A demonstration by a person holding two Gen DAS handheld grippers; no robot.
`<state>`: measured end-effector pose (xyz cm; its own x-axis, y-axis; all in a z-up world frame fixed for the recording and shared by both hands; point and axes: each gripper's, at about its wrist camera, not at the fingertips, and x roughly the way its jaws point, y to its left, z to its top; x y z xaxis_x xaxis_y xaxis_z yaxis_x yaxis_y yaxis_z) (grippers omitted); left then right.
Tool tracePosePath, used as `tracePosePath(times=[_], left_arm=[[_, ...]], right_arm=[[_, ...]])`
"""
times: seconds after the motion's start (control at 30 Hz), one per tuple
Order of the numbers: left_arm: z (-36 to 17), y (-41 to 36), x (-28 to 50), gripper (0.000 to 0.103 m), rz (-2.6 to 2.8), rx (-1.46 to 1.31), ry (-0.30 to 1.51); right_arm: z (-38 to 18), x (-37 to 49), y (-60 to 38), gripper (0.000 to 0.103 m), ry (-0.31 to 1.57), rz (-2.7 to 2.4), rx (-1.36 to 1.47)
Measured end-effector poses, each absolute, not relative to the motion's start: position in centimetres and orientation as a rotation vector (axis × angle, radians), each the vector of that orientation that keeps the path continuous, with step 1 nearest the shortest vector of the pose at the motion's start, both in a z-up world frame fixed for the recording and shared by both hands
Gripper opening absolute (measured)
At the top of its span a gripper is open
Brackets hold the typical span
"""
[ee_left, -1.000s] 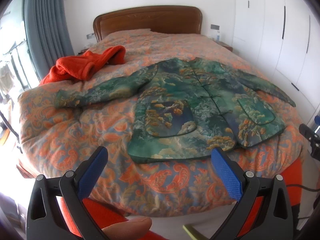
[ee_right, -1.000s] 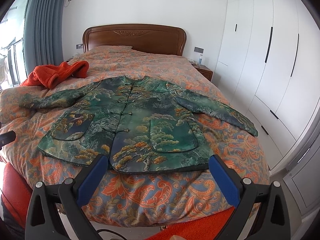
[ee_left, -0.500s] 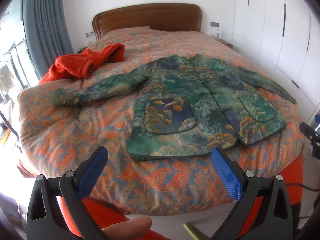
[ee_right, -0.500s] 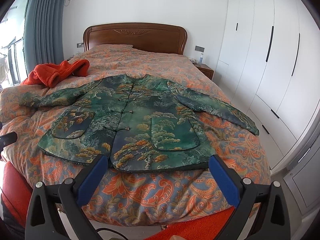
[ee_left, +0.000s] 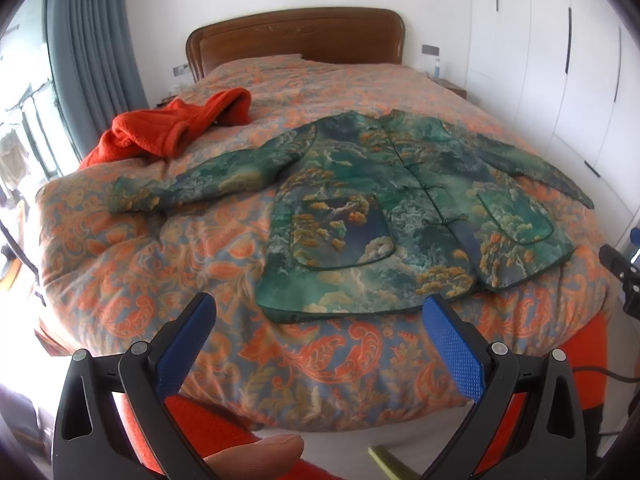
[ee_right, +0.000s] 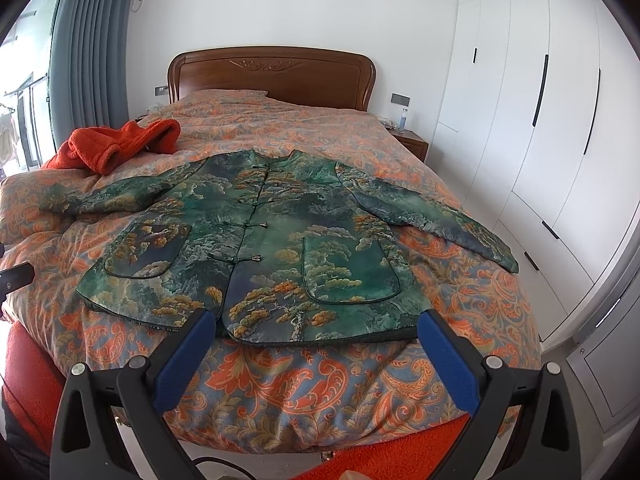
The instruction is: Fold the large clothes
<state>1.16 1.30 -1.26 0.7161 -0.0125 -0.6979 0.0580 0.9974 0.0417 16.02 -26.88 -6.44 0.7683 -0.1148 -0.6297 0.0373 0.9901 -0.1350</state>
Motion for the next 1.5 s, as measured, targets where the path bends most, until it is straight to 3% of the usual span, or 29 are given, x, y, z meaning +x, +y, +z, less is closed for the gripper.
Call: tracePosePath(times=[1.5], left_arm=[[-2.7, 2.0, 1.4, 0.103, 0.024, 0.072, 0.811]], right_arm=[[-6.6, 16.2, -26.6, 0.103, 0.688, -0.075, -0.138]])
